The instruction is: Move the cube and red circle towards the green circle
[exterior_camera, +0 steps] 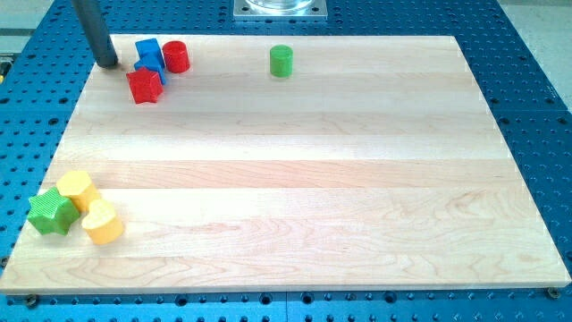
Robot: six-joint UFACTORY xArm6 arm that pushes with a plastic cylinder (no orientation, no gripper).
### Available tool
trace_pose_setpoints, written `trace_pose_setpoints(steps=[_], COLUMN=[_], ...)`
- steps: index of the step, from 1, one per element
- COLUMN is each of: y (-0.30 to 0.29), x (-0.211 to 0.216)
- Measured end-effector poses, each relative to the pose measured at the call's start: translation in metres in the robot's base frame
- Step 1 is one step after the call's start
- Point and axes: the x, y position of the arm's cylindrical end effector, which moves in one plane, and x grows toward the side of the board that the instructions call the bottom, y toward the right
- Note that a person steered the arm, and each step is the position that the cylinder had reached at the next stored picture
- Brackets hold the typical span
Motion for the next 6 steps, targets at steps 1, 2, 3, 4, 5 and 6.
trace_pose_setpoints(steps=[1,2,3,4,5,6], y=[0.002,0.048,0.096,0.112,0.149,0.194], x=[-0.011,-0.011,-0.011,-0.011,-0.009,-0.009])
